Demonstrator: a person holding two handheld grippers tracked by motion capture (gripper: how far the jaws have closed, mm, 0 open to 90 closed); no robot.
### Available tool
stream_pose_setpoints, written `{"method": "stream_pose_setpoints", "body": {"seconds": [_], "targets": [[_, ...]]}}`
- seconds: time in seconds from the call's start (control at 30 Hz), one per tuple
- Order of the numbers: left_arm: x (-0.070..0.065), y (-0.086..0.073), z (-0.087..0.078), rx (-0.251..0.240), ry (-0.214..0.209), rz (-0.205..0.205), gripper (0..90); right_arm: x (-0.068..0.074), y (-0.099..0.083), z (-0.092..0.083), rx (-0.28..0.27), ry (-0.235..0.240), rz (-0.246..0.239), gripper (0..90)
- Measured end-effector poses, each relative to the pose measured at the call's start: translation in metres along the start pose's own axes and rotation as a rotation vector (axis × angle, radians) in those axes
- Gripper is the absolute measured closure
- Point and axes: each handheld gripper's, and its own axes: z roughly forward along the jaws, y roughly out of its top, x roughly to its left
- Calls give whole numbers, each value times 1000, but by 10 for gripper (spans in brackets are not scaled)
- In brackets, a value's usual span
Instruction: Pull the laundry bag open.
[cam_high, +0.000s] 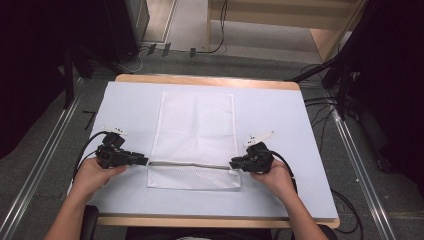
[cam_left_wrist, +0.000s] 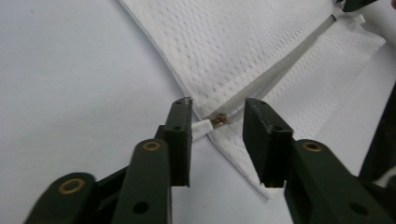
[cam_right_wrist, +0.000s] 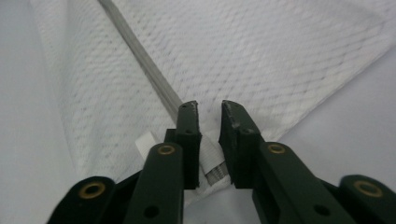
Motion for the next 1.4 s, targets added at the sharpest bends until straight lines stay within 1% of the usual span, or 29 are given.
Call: {"method": "stream_pose_setpoints", "body": {"seconds": [0.17,0.3,0.33,0.37,0.4,0.43,0.5,0.53,0.6,0.7,0.73,0.87,0.93,1.0,1.1,1.17,1.4], "targets": [[1,0,-2,-36,33,17,555,-3,1,-7,-60,-50,0,623],[5,1,-5,-76,48,1,459,-9,-1,-12,-88,-77,27,547],[7,1,-6,-85,55,-1,445,-11,-1,-13,-93,-81,37,524],[8,1,-7,-97,61,-4,437,-13,-2,-15,-98,-94,41,497],[9,1,-8,-107,81,-5,426,-14,-3,-16,-104,-106,53,476],[10,1,-8,-117,91,-7,418,-16,-4,-17,-108,-115,66,462],[12,1,-10,-131,111,-9,403,-20,-6,-19,-106,-129,78,437],[14,1,-11,-136,126,-5,397,-22,-7,-20,-107,-138,83,432],[17,2,-11,-138,142,0,391,-26,-9,-22,-104,-152,98,418],[20,4,-10,-134,167,-5,381,-32,-11,-24,-105,-177,128,416],[21,4,-10,-134,163,-4,379,-35,-13,-26,-107,-184,139,414],[25,5,-10,-135,161,-12,370,-40,-16,-29,-121,-208,157,402],[28,5,-10,-133,171,-24,370,-43,-18,-30,-124,-223,170,391],[30,6,-9,-135,172,-36,367,-45,-19,-31,-120,-226,182,382],[33,6,-9,-129,174,-48,366,-47,-20,-31,-121,-234,183,376],[35,6,-8,-124,172,-64,358,-48,-22,-31,-122,-239,188,373],[37,7,-8,-133,178,-65,330,-50,-24,-32,-124,-250,194,358]]}}
